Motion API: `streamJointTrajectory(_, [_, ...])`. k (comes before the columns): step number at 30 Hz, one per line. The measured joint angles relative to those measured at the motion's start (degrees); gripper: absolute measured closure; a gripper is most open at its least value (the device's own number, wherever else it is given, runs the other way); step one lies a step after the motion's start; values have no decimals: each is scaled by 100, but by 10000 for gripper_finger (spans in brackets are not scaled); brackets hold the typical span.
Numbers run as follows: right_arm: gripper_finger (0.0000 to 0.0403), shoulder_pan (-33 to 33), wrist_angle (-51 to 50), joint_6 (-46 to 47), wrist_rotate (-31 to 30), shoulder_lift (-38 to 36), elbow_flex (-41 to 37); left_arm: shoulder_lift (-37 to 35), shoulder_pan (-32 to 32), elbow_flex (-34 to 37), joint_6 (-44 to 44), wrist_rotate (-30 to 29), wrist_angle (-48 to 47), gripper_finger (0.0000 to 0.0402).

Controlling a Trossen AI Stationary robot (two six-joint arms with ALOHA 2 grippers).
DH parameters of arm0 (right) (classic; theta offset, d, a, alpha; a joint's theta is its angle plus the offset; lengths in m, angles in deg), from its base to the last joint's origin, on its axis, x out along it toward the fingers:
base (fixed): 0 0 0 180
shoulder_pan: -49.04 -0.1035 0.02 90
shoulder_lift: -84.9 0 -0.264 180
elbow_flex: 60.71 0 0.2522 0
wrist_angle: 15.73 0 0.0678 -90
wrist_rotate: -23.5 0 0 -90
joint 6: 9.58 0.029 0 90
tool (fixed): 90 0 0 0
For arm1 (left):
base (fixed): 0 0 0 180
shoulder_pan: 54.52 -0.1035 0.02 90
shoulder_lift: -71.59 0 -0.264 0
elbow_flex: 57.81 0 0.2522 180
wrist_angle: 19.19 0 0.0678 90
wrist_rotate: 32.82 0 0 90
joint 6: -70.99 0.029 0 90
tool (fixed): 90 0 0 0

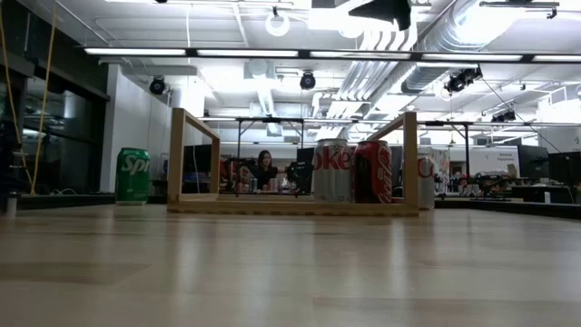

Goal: Place canned beverage on shelf
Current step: Put the top red-silver soda can aligned with the other red-silver soda can on the shelf

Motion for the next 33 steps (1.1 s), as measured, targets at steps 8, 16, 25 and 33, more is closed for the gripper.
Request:
streamJointTrajectory(8, [6, 405, -354, 197, -1087, 7, 357, -1, 0, 0, -9, -17, -4, 341])
streamJointTrajectory(16, [6, 2333, -3625, 913, -2285, 408, 2031, 1, 0, 0, -8, -104, -39, 341])
streamJointTrajectory(25, [6, 4463, -4725, 1998, -411, 1369, 1737, 0, 2, 0, -10, -162, -103, 341])
streamJointTrajectory(33, [6, 4797, -4322, 2217, 498, 2034, 1097, -1, 2, 0, -6, -277, -134, 341])
